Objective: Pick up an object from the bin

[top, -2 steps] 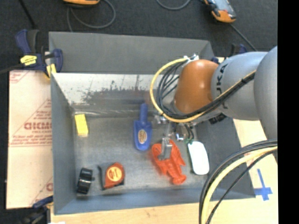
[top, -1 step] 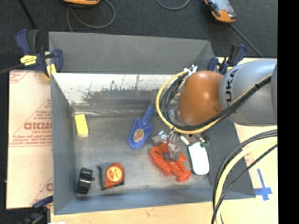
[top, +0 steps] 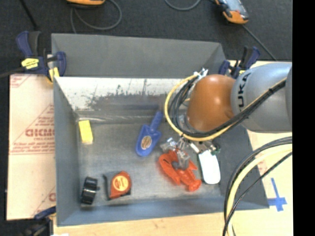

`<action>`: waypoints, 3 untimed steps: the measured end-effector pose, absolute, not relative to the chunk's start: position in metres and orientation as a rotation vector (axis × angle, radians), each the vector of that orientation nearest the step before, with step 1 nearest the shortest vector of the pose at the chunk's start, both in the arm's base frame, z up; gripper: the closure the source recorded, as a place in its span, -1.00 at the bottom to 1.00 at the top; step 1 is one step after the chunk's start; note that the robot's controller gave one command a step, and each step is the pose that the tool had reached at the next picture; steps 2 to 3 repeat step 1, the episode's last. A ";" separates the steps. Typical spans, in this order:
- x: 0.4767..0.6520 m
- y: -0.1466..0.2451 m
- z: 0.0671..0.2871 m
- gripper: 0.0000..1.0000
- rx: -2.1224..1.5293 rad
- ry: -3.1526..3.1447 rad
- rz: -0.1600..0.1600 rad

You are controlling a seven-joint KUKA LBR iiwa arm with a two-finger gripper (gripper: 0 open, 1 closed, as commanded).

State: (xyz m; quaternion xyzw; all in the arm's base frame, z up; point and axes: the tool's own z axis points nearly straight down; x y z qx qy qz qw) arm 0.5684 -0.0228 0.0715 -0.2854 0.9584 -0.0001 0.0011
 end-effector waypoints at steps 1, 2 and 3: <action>0.550 -0.045 0.215 1.00 -0.909 3.002 -0.003; 0.550 -0.045 0.215 1.00 -0.909 3.002 -0.003; 0.550 -0.045 0.215 1.00 -0.909 3.002 -0.003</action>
Offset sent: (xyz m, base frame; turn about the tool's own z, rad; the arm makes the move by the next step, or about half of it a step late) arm 0.0000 0.0000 0.0000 0.0000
